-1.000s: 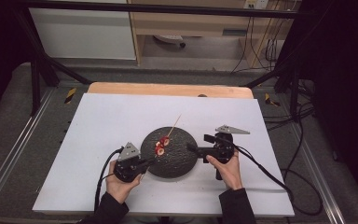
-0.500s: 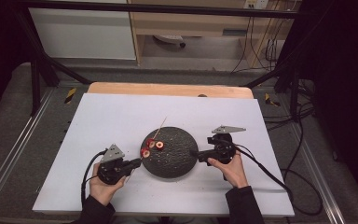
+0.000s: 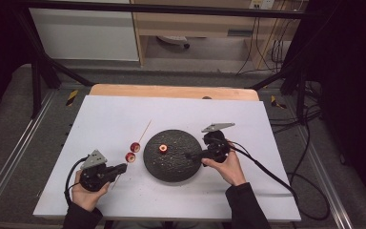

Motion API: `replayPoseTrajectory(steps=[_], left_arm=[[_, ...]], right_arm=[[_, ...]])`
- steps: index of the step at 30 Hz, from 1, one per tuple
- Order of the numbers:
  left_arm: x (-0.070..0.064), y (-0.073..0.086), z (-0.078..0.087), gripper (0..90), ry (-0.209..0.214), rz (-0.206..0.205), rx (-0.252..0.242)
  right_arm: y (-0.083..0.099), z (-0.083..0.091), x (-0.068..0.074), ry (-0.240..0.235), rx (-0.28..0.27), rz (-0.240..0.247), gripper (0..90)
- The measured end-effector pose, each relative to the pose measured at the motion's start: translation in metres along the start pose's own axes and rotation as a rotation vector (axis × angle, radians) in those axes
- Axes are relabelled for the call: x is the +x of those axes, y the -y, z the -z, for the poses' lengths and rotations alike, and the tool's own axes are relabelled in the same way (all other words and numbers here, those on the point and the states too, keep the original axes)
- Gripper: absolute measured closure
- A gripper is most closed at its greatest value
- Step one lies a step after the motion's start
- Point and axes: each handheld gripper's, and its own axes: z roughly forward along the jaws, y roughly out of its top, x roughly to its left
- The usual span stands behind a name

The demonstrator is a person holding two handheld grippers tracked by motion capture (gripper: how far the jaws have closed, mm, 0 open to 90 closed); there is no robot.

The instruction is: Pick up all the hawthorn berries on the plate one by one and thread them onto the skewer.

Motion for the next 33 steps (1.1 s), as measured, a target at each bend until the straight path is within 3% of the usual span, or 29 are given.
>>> replayPoseTrajectory(steps=[13, 33], left_arm=[[0.011, 0.012, 0.005, 88.7, -0.022, 0.008, 0.017], [0.011, 0.011, 0.004, 88.8, -0.023, 0.012, 0.022]], right_arm=[[-0.032, -0.038, 0.019, 0.015, 0.110, 0.076, 6.8], [-0.064, -0.100, 0.039, -0.016, 0.258, 0.113, 18.4]])
